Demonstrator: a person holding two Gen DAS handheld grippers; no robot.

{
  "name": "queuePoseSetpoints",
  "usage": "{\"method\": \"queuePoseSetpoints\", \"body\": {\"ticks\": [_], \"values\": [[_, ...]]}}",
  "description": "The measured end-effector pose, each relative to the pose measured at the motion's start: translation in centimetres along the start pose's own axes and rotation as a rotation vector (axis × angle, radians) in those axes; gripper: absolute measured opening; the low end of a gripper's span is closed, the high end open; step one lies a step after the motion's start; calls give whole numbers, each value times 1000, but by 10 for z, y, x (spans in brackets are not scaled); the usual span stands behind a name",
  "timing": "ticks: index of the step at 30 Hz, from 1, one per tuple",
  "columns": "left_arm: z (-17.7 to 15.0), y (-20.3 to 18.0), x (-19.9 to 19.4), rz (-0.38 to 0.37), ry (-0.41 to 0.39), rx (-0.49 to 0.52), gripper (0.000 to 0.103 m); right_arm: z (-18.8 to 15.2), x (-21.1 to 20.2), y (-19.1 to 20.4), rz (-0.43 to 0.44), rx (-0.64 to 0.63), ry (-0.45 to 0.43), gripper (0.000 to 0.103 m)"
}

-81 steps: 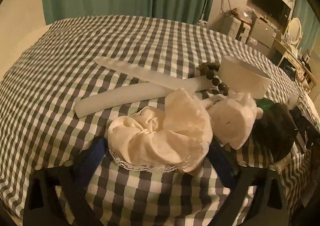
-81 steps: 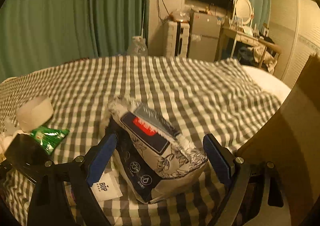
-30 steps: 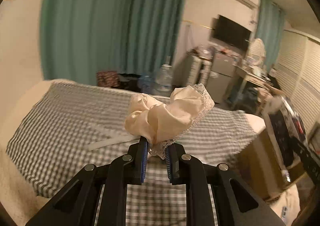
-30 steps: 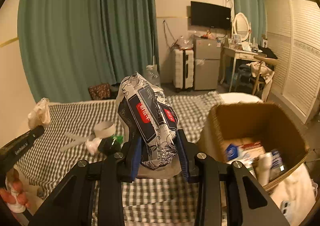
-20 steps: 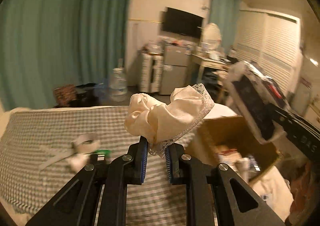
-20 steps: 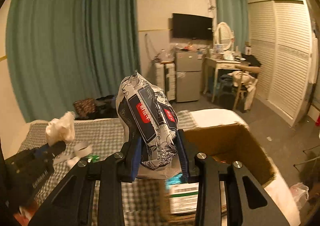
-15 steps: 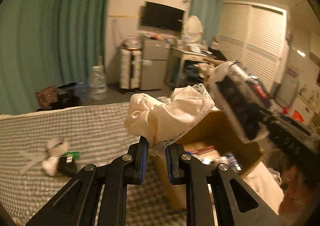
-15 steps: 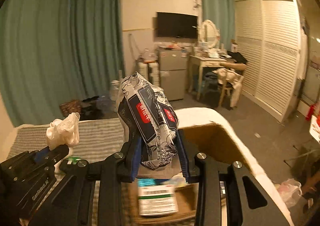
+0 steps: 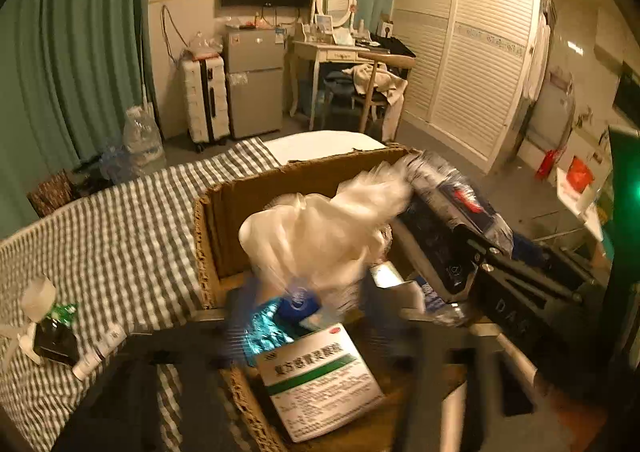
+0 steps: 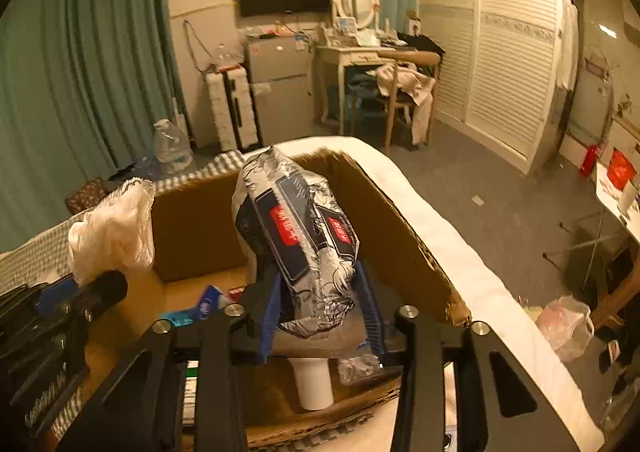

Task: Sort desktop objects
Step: 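Open both tools to drop the wipes pack and lace cloth into the box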

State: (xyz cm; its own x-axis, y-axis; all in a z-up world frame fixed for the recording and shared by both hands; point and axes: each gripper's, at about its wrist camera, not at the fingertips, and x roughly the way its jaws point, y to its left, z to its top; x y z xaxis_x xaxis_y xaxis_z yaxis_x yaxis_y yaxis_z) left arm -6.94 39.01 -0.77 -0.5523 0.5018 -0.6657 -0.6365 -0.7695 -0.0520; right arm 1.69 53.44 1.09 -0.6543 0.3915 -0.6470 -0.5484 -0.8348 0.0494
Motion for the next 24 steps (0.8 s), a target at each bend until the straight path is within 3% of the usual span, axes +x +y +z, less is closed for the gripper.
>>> {"method": "queuePoseSetpoints", "body": {"ticks": [1, 2, 3, 6, 10, 18, 24], "values": [[-2, 1, -4, 38, -34, 5, 90, -2, 0, -3, 2, 14, -3, 55], [-4, 2, -8, 57, -61, 1, 91, -3, -2, -6, 7, 28, -14, 66], [-5, 5, -13, 66, -78, -1, 93, -3, -4, -7, 6, 37, -27, 69], [-4, 18, -27, 82, -89, -15, 102, 3, -10, -2, -15, 31, -53, 72], [1, 44, -56, 107, -104, -59, 102, 9, -28, 9, -31, 25, -89, 79], [-2, 120, -125, 226, -163, -168, 103, 24, -92, 61, 38, -44, -194, 83], [-25, 207, -174, 361, -196, -265, 103, 19, -132, 122, 128, -98, -246, 88]]}}
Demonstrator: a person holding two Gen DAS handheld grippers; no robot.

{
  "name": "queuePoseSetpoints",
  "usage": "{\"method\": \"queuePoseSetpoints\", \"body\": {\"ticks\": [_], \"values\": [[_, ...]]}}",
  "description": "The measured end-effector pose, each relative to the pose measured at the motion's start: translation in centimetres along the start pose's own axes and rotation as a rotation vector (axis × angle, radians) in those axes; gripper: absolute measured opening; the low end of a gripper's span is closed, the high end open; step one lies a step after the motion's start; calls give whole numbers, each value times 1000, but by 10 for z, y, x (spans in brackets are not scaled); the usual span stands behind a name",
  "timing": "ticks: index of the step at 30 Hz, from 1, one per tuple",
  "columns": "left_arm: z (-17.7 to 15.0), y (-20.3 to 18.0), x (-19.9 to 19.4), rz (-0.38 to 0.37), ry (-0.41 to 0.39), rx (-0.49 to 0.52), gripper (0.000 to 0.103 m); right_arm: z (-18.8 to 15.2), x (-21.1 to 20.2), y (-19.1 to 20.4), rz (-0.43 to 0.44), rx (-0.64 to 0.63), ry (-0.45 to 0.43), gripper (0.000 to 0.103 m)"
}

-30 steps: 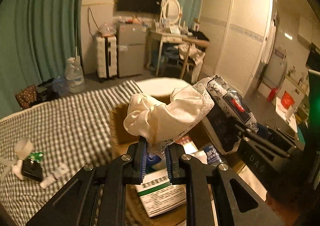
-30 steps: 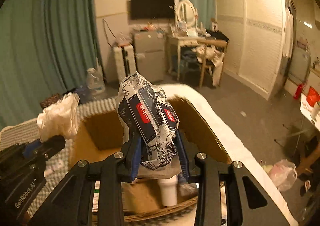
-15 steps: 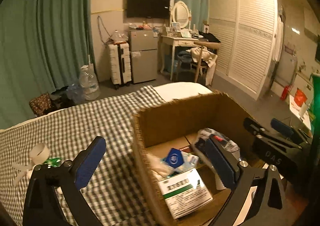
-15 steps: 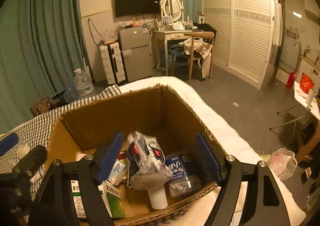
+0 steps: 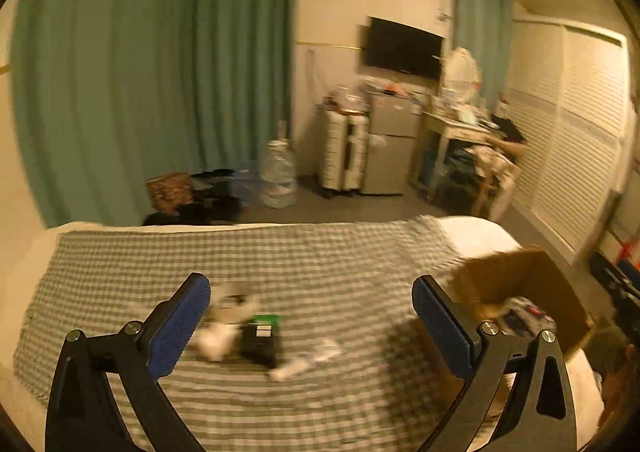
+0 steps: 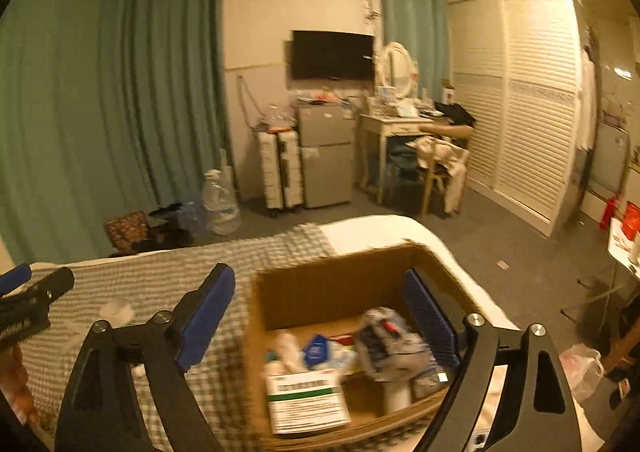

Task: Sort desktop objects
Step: 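Open both tools to drop the wipes pack and lace cloth into the box, then move both open tools back over the items on the bed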

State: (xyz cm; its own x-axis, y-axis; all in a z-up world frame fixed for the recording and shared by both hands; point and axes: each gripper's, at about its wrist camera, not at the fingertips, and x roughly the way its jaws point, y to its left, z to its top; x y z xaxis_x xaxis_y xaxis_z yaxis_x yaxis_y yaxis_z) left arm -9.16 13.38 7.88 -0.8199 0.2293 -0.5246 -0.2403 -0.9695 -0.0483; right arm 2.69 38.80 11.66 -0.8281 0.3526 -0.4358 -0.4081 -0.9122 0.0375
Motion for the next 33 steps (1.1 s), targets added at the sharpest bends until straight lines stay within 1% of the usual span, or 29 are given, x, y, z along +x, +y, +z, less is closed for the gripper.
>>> {"method": "queuePoseSetpoints", "body": {"ticks": [2, 3, 4, 6, 8, 9, 13, 15, 17, 18, 19, 21, 22, 24, 26, 27, 28, 29, 30, 33], "values": [[-4, 38, 0, 41, -11, -28, 103, -2, -4, 21, 35, -11, -13, 91], [-10, 61, 0, 75, -9, -42, 103, -4, -4, 32, 54, -17, -15, 91], [-16, 76, 2, 101, -4, -49, 103, -8, -3, 44, 76, -24, -13, 91], [-32, 112, 9, 175, 19, -69, 103, -18, 2, 68, 120, -38, 1, 92], [-50, 137, 18, 238, 44, -90, 103, -32, 12, 91, 156, -52, 19, 93], [-64, 153, 26, 278, 71, -106, 103, -40, 19, 101, 171, -60, 32, 93], [-110, 190, 58, 351, 164, -158, 103, -85, 56, 145, 210, -105, 114, 93], [-131, 199, 74, 362, 206, -192, 103, -110, 73, 160, 220, -119, 154, 93], [-151, 207, 87, 349, 240, -237, 103, -136, 86, 171, 234, -132, 187, 93], [-155, 212, 92, 336, 264, -261, 103, -147, 90, 172, 241, -135, 197, 93], [-157, 215, 99, 298, 279, -297, 103, -158, 94, 175, 252, -142, 210, 93], [-156, 217, 104, 270, 246, -332, 103, -170, 106, 185, 282, -183, 248, 93], [-156, 216, 108, 269, 235, -341, 103, -173, 112, 190, 289, -218, 255, 93], [-157, 206, 120, 257, 222, -316, 103, -175, 118, 197, 274, -245, 235, 93], [-155, 193, 132, 245, 228, -249, 103, -179, 128, 198, 279, -221, 242, 93], [-154, 185, 139, 243, 228, -213, 103, -180, 133, 197, 282, -198, 259, 93], [-154, 174, 147, 248, 224, -150, 103, -182, 141, 195, 283, -174, 286, 93], [-152, 169, 153, 252, 218, -116, 103, -183, 150, 193, 279, -151, 312, 93], [-152, 158, 162, 259, 206, -56, 103, -184, 159, 192, 272, -131, 330, 93], [-152, 140, 182, 263, 179, 51, 103, -187, 177, 192, 263, -97, 373, 93]]}}
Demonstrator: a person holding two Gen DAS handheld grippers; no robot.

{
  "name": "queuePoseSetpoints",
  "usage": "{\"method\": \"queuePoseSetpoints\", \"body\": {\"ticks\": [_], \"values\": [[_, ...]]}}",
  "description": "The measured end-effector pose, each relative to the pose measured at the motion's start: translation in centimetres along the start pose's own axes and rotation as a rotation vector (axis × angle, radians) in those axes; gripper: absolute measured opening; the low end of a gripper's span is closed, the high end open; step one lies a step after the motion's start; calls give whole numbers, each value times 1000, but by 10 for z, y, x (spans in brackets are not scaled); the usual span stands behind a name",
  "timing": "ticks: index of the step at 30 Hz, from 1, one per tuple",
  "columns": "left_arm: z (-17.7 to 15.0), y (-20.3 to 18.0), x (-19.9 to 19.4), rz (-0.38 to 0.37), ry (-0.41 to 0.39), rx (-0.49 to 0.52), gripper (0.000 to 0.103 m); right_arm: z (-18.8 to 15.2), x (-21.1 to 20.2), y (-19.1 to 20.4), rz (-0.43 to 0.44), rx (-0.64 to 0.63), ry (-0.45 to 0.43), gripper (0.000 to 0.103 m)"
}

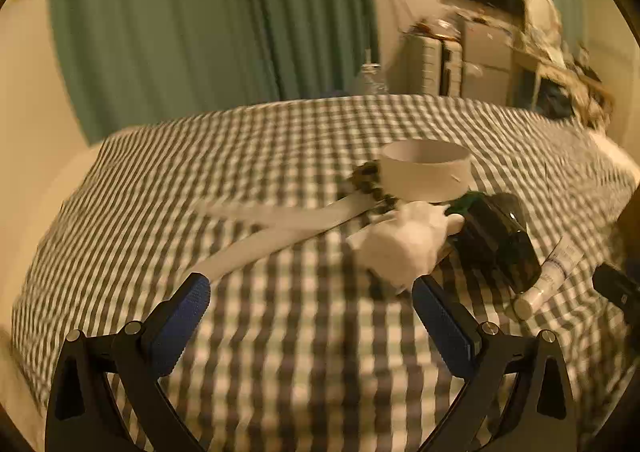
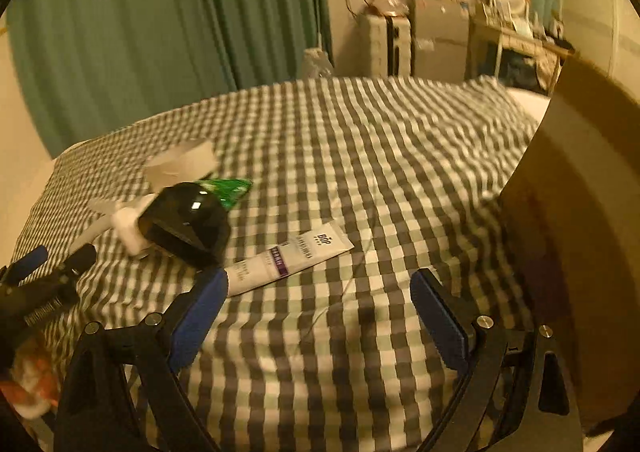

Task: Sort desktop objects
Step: 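Move both open tools back over the items on the bed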

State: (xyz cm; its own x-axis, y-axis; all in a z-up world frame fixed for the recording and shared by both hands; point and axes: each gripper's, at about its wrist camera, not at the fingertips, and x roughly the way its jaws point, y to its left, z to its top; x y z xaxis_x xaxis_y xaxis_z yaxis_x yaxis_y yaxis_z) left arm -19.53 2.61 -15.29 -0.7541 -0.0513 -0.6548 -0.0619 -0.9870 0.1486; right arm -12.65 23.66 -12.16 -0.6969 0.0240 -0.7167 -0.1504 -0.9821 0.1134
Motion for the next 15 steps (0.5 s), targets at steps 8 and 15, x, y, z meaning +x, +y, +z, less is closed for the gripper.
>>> {"method": "queuePoseSetpoints", "body": {"ticks": [8, 15], "values": [[6, -23, 23, -47, -68, 139, 103, 0, 38, 17, 31, -8, 84, 93], [18, -14, 44, -122, -49, 70, 96, 2, 67, 40, -28, -35, 94, 93]]}}
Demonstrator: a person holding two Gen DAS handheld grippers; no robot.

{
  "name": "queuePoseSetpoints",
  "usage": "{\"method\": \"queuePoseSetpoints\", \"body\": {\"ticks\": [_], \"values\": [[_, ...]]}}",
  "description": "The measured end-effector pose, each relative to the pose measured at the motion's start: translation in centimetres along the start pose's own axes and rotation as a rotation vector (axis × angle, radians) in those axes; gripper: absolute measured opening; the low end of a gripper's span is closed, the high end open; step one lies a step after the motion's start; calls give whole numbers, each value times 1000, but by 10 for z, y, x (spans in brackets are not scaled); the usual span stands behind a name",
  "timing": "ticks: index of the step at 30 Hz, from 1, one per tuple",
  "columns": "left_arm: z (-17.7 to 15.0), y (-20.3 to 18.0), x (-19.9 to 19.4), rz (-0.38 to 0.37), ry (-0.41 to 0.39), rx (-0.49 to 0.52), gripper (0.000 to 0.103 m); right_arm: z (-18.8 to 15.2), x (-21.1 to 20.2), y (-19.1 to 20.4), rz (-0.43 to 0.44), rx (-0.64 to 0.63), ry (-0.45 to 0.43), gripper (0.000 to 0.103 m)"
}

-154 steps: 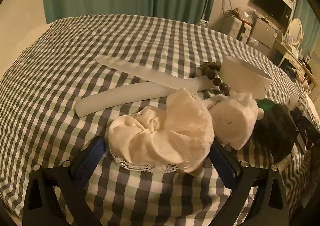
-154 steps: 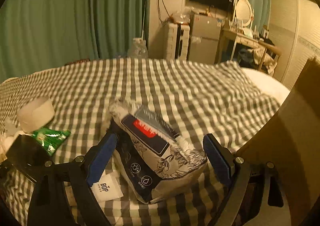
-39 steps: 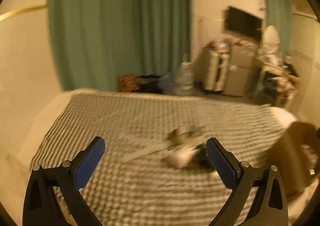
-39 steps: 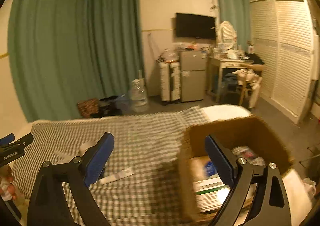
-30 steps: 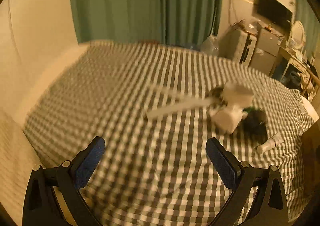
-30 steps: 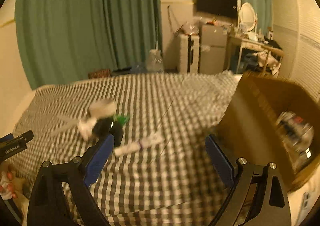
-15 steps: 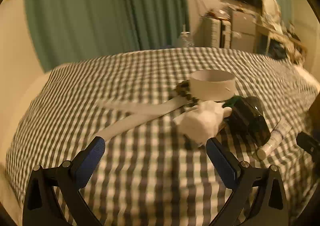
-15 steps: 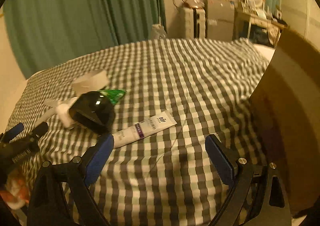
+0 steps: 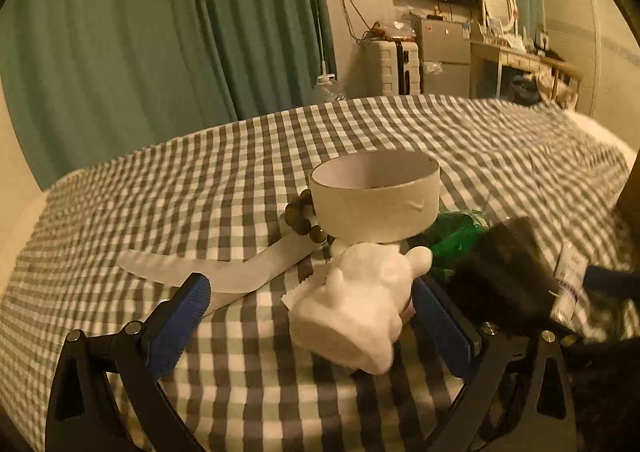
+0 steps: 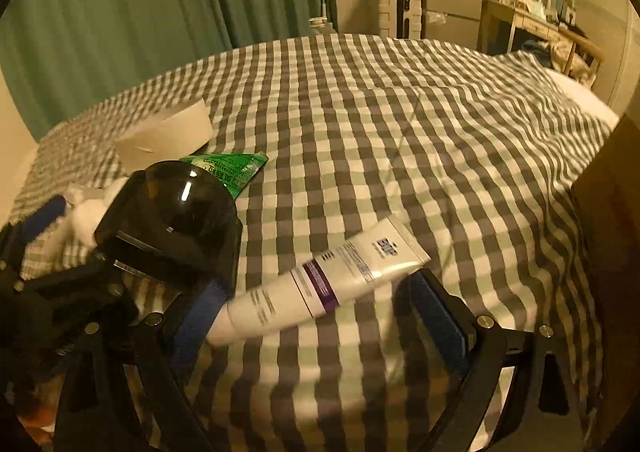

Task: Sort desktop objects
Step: 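Move both open tools back over the items on the bed, then grasp the white figurine with the left tool while the right grasps the white tube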

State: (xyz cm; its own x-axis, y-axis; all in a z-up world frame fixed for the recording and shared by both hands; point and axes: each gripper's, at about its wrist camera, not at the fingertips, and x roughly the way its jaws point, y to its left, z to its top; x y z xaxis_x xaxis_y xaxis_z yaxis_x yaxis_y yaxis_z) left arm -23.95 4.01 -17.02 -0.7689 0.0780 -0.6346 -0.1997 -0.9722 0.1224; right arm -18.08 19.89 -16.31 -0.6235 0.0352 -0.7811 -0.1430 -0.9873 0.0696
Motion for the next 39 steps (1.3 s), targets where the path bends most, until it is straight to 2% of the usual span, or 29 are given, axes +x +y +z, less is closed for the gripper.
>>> {"method": "queuePoseSetpoints", "body": {"ticks": [1, 2, 3, 4, 6, 8, 12, 14, 18, 24, 27, 31, 36, 39], "values": [[0, 4, 3, -45, 15, -23, 85, 0, 3, 5, -21, -20, -1, 93], [2, 4, 7, -72, 28, -40, 80, -1, 4, 8, -30, -31, -5, 93], [2, 6, 8, -90, 39, -56, 69, -2, 5, 11, -35, -46, -7, 93], [1, 7, 9, -101, 44, -62, 54, -3, 6, 13, -36, -56, -12, 91], [0, 6, 8, -108, 49, -57, 48, -4, 5, 18, -31, -75, -14, 79], [0, 8, 6, -125, 46, -65, 48, -4, 3, 21, -29, -91, -19, 65], [-4, 14, 0, -124, 47, -85, 48, -5, -3, 20, 12, -104, -9, 45], [-12, 27, -8, -121, 57, -99, 48, -5, -9, 17, 43, -83, 8, 32], [-22, 40, -33, -108, 63, -113, 48, -8, -23, 2, 92, -37, 33, 21], [-29, 42, -69, -78, 70, -120, 48, -15, -54, -4, 51, -76, 23, 21], [-30, 42, -84, -101, 132, -171, 48, -15, -72, -7, 53, -79, 4, 21], [-25, 39, -118, -114, 123, -247, 48, -12, -94, -11, 41, -87, -19, 20], [-9, 42, -153, -71, 114, -250, 48, -15, -126, -7, 46, -69, -49, 20], [2, 45, -171, -72, 107, -254, 48, -17, -147, -5, 51, -74, -76, 20]]}}
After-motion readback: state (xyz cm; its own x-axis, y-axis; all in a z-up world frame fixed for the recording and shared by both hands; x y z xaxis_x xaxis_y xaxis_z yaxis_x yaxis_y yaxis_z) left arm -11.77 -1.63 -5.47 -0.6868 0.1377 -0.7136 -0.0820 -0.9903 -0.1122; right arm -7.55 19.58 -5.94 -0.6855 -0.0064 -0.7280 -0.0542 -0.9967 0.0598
